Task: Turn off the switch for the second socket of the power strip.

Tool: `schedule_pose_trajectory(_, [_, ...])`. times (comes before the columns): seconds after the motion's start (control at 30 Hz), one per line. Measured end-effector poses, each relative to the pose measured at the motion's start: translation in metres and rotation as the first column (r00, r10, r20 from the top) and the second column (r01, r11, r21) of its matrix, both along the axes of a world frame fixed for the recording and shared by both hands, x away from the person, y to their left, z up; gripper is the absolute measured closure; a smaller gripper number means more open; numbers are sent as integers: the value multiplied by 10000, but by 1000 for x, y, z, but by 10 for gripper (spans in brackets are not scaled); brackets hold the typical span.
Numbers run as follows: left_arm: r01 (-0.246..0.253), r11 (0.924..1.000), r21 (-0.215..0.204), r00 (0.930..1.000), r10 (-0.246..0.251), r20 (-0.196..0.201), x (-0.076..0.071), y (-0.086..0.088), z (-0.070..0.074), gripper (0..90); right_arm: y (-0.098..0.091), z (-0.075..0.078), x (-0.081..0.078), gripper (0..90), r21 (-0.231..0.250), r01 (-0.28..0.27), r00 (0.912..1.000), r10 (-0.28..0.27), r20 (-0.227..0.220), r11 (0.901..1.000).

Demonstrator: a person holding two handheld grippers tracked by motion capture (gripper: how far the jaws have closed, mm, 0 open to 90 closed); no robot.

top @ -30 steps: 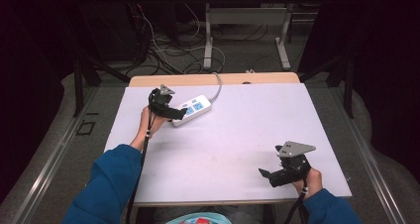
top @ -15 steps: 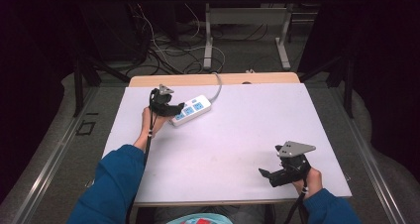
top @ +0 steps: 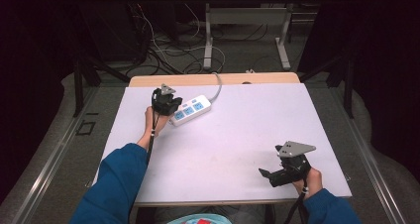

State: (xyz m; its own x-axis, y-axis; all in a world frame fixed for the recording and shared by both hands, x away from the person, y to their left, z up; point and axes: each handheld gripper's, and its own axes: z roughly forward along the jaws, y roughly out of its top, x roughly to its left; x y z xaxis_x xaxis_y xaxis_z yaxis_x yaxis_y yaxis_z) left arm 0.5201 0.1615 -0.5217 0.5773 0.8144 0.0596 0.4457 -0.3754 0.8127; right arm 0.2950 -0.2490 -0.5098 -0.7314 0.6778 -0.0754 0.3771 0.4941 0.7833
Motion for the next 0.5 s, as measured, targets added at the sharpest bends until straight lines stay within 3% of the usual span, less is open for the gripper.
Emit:
schedule_pose_trajectory(0.27, [155,9998,148,9996,-152,-250,7,-5,-3,900,0,0,2,33,-35,-134,9999,134,73,9999])
schedule_pose_trajectory(0.5, [189,9974,691,9990,-161,-416,14,-20,-6,900,0,0,2,33,-57,-168,9998,168,71,9998])
